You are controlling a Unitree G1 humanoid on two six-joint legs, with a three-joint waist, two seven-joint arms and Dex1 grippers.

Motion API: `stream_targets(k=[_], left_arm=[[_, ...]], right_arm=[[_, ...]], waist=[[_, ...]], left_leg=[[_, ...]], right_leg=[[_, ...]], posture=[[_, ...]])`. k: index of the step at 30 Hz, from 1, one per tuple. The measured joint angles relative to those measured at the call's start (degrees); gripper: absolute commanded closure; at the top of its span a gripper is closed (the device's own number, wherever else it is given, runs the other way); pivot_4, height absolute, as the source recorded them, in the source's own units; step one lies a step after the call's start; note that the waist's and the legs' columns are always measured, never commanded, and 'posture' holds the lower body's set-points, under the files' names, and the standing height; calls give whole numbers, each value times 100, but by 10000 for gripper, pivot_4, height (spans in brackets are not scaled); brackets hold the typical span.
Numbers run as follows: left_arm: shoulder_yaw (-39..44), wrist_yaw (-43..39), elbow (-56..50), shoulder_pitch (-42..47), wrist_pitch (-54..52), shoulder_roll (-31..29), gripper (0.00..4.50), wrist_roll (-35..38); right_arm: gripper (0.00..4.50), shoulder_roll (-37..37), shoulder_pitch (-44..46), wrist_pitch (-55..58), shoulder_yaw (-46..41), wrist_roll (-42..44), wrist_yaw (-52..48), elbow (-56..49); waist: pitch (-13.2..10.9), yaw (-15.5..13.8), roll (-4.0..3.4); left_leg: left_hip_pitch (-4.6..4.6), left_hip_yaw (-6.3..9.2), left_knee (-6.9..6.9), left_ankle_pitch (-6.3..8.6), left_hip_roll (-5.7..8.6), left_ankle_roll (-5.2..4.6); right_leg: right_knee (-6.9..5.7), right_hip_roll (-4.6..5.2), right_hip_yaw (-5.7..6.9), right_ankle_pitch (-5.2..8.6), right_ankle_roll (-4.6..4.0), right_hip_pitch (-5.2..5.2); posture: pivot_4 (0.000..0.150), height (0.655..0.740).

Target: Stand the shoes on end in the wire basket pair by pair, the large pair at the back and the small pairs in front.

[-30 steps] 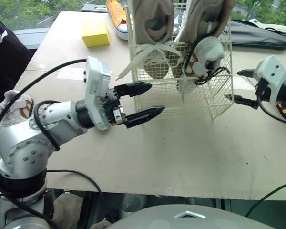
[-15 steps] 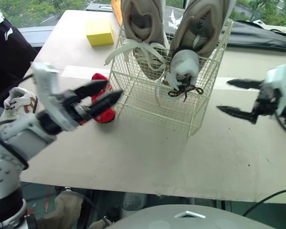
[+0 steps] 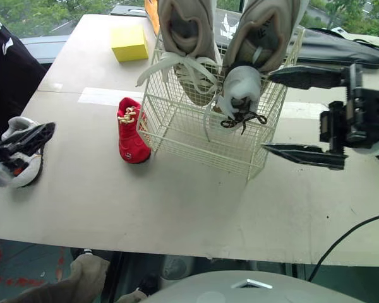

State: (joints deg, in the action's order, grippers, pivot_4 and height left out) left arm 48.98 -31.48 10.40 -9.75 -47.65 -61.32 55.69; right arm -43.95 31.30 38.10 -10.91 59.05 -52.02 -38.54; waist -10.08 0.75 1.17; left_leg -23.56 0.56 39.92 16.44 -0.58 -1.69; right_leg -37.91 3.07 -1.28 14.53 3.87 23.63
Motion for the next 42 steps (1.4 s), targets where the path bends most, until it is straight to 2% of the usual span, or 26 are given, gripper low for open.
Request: stream_targets(k=[3,7,8,12,16,19,22,24,27,28,32,35,36,37,40,42], left_arm=[[-19,-566,1324,127,159,-395,0,-505],[-780,-1191,3113,969,811,-861,0,-1499],[-802,-1207,3144,989,830,-870,0,-1518],[-1828,-1782,4376,2238,1331,-991,0,-2371],[-2450,-2152,5042,3201,1553,-989,0,-2919],[-2853,-2226,5627,3842,1925,-944,8601,-3456],[-2960,-2309,6038,4138,2225,-776,24194,-3736],[-2977,-2325,6172,4187,2375,-767,32830,-3843],[-2848,-2362,6307,4240,2358,-758,42884,-3864],[-2759,-2436,6331,4217,2293,-760,44778,-3829],[-2241,-3073,6319,3844,2144,-744,44778,-3462],[-1673,-3510,5259,3587,1781,-552,44778,-2838],[-1302,-3341,4256,3339,1365,-380,44778,-2488],[-922,-2931,2726,3126,878,31,44778,-1935],[-683,-1878,-879,3079,239,1052,44778,-555],[-748,-997,-2383,3453,-48,1478,44778,325]], right_arm=[[1003,3,-67,-99,324,-241,-89,-18],[1003,71,-141,-362,406,-463,-159,-85],[1003,66,-148,-368,404,-462,-172,-81],[1003,-194,-817,-584,-29,-461,-712,193],[1003,-303,-928,-649,-211,-425,-824,168],[0,-461,-1081,-650,-400,-292,-846,114],[0,-608,-1248,-623,-541,-185,-828,12],[0,-686,-1354,-595,-585,-128,-798,-93],[0,-752,-1534,-594,-660,-52,-757,-180],[0,-761,-1609,-593,-734,-48,-754,-202],[0,-791,-1996,-630,-1026,-46,-760,-250],[0,-786,-2284,-695,-1158,-89,-769,-200],[0,-789,-2365,-735,-1228,-109,-793,-205],[0,-787,-2498,-793,-1284,-163,-864,-159],[0,-758,-2406,-834,-1132,-279,-830,-83],[0,-749,-2105,-821,-845,-304,-591,-169]], waist=[[1,-7,2],[6,-49,9],[9,-56,14],[19,-127,34],[21,-133,37],[20,-136,34],[23,-136,28],[29,-139,14],[35,-155,3],[35,-160,3],[38,-152,16],[37,-176,62],[39,-172,68],[40,-183,69],[46,-184,77],[49,-82,71]], left_leg=[[2,-4,-9,0,1,0],[-5,0,-10,-1,4,1],[-5,2,-10,-1,5,1],[-9,-3,-11,0,11,1],[-7,-2,-11,0,17,1],[-6,-5,-11,0,17,0],[-5,-5,-11,0,7,0],[-2,-5,-11,0,5,-1],[-3,-5,-10,0,7,-2],[-4,-4,-9,1,8,-3],[-10,-1,-7,3,8,-7],[-25,30,4,2,-2,-4],[-26,37,6,2,-5,-3],[-27,50,14,3,2,-3],[-30,45,28,-3,15,14],[-19,41,21,-4,18,17]], right_leg=[[0,1,2,1,-1,4],[1,7,8,0,0,6],[0,9,12,0,0,6],[2,9,17,-1,1,7],[-5,4,19,-1,1,7],[-5,6,18,-1,1,8],[-7,9,17,-1,2,7],[-9,12,17,-1,2,6],[-9,19,17,-1,2,5],[-8,21,18,-1,3,5],[-6,28,30,-1,3,7],[-8,55,58,-1,1,6],[-2,61,55,-2,0,1],[-3,88,61,-2,1,-11],[7,110,48,-5,5,-19],[-3,101,40,-5,4,-11]], posture=[[1500,7400],[1500,7400],[1500,7400],[1500,7400],[1500,7400],[1500,7400],[1500,7400],[1500,7400],[1500,7400],[1500,7400],[1500,7400],[1500,7400],[1500,7400],[1500,7400],[1500,7400],[1500,7400]])
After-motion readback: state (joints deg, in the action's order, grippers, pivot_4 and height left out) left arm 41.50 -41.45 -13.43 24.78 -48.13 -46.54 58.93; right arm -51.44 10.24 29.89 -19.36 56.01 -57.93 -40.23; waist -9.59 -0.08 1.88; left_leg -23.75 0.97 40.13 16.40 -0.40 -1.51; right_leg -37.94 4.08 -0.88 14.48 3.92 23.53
